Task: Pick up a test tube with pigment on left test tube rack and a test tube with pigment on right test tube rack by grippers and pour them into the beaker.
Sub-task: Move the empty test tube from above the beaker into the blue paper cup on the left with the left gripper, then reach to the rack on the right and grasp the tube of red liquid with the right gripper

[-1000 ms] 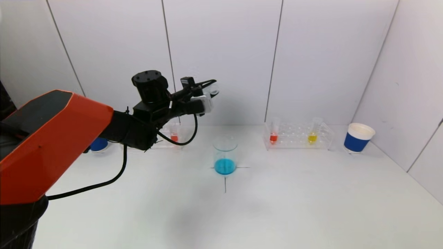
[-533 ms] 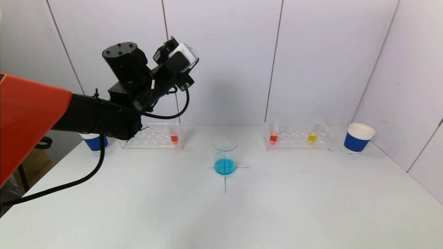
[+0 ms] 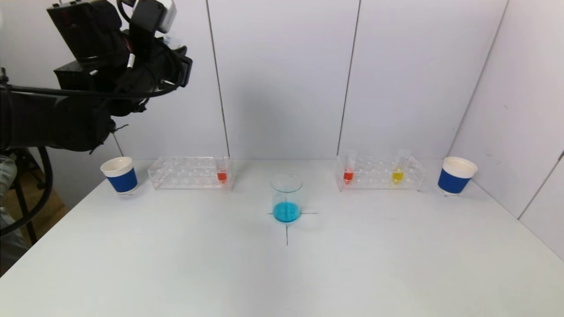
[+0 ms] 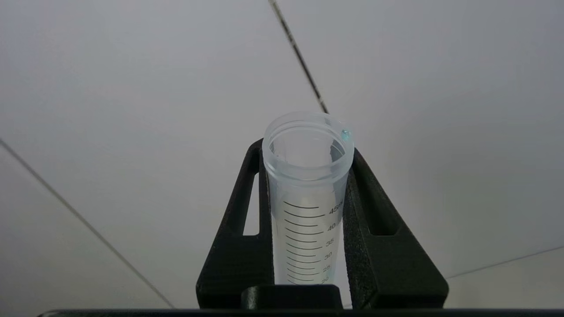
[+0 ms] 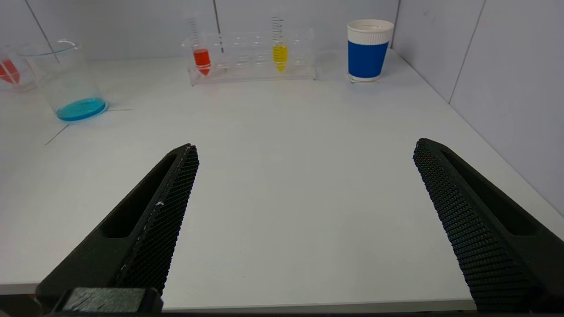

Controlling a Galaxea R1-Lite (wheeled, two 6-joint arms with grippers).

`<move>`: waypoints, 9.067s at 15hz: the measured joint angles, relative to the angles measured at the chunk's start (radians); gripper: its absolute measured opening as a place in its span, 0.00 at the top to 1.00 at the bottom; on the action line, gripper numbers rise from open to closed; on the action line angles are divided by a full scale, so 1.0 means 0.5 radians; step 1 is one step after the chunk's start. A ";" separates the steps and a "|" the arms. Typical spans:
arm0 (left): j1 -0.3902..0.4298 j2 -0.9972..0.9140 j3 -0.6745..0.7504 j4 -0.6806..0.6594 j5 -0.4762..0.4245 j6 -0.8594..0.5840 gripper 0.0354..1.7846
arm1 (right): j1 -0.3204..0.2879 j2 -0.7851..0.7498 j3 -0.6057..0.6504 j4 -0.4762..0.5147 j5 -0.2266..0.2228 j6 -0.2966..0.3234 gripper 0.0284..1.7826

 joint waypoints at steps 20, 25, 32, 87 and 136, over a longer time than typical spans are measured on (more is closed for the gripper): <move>1.110 0.310 -0.009 0.179 0.118 -0.782 0.76 | -0.001 0.000 0.000 0.000 0.000 -0.001 0.01; 1.120 0.590 -0.104 0.049 0.120 -0.788 0.76 | 0.000 0.000 0.000 0.000 0.001 -0.001 0.01; 1.031 0.758 -0.105 0.007 0.128 -0.841 0.76 | -0.001 0.000 0.000 -0.001 0.000 -0.001 0.01; 0.805 -0.565 0.766 0.128 0.143 -0.744 0.01 | 0.000 0.000 0.000 0.000 0.000 -0.001 0.01; 0.540 -3.625 2.815 1.375 -0.407 -1.061 0.01 | -0.001 0.000 0.000 -0.001 0.000 0.000 0.01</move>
